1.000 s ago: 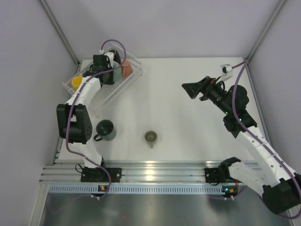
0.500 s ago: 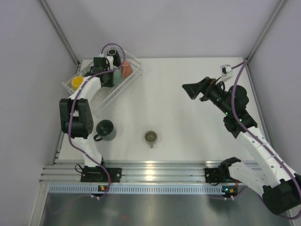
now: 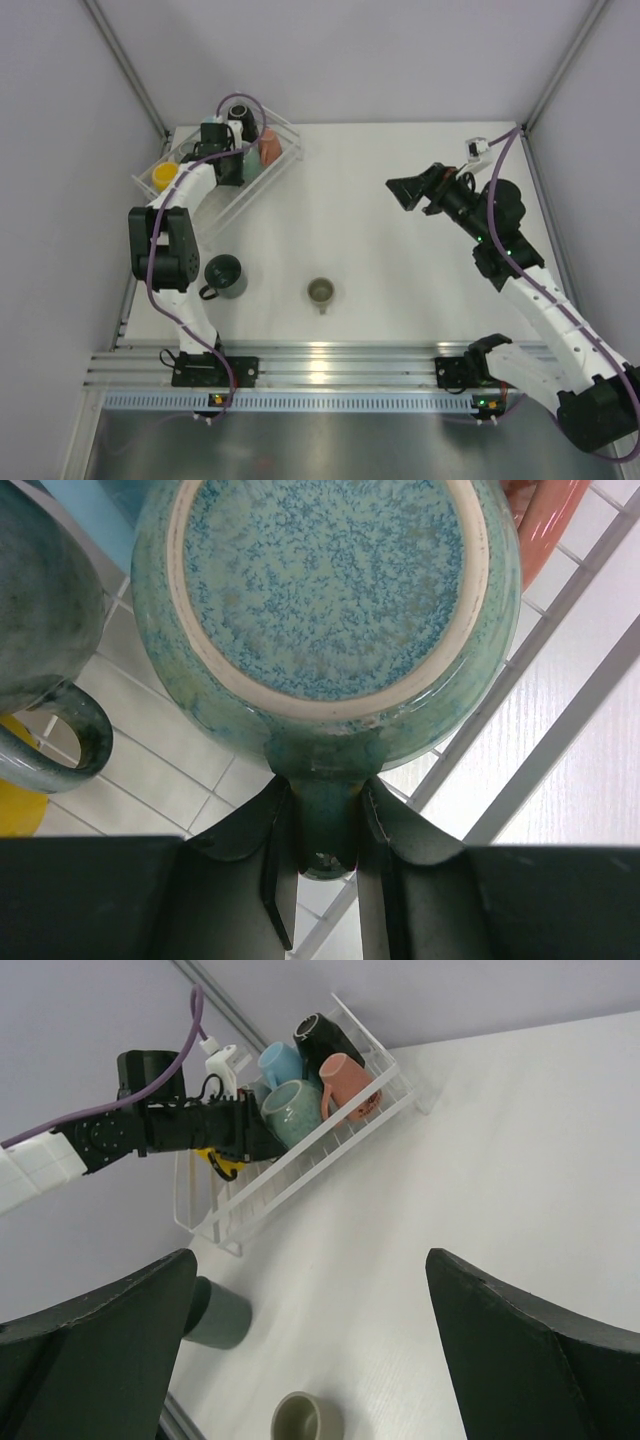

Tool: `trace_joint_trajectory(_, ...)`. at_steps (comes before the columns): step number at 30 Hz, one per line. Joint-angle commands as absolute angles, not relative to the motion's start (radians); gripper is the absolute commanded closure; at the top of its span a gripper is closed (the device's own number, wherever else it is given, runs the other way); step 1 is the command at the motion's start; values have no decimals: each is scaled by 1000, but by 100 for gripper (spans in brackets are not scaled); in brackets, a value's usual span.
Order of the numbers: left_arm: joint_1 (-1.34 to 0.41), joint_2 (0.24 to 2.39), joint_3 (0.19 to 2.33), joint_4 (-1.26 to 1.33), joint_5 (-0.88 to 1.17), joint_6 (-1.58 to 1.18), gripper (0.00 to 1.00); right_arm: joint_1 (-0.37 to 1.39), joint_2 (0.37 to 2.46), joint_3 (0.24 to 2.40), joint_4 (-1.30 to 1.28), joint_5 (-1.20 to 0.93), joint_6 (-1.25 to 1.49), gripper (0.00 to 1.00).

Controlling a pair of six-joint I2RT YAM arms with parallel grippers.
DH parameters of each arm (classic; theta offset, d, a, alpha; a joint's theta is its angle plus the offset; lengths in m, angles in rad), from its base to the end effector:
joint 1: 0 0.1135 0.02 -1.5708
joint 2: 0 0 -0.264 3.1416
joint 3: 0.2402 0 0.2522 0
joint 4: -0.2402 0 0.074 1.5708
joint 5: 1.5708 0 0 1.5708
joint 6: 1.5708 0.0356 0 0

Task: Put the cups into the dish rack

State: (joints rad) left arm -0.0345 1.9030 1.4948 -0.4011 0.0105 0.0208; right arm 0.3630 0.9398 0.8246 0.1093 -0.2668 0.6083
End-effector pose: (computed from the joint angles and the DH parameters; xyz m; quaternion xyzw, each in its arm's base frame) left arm 0.4301 -0.0152 0.2416 0.0276 0.9280 -0.0074 0.3716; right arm 0.2050 0.0879 0.3575 -0.0071 0.7091 0.4096 0.5739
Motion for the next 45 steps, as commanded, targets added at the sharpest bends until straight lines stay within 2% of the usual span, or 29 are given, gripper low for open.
trace_joint_trajectory(1, -34, 1861, 1517, -248, 12, 5, 72, 347, 950, 871, 107, -268, 583, 2)
trace_joint_trajectory(12, -34, 1793, 1485, -268, -44, 3, 63, 345, 980, 899, 52, -284, 584, 2)
trace_joint_trajectory(14, -34, 1786, 1483, -278, -51, 5, 59, 347, 994, 907, 19, -276, 578, 2)
trace_joint_trajectory(21, -32, 1730, 1482, -302, -55, -43, 58, 376, 1086, 983, -127, -278, 549, 5)
trace_joint_trajectory(28, -34, 1611, 1477, -336, -5, -116, 56, 543, 1198, 1057, -274, -138, 436, 19)
trace_joint_trajectory(33, -34, 1502, 1418, -334, 208, -204, 56, 687, 1298, 1060, -302, -109, 397, 29)
trace_joint_trajectory(37, -34, 1409, 1335, -333, 317, -256, 56, 756, 1357, 1057, -307, -84, 391, 41)
trace_joint_trajectory(45, -34, 1243, 1209, -333, 341, -314, 56, 876, 1500, 1089, -340, -42, 374, 47)
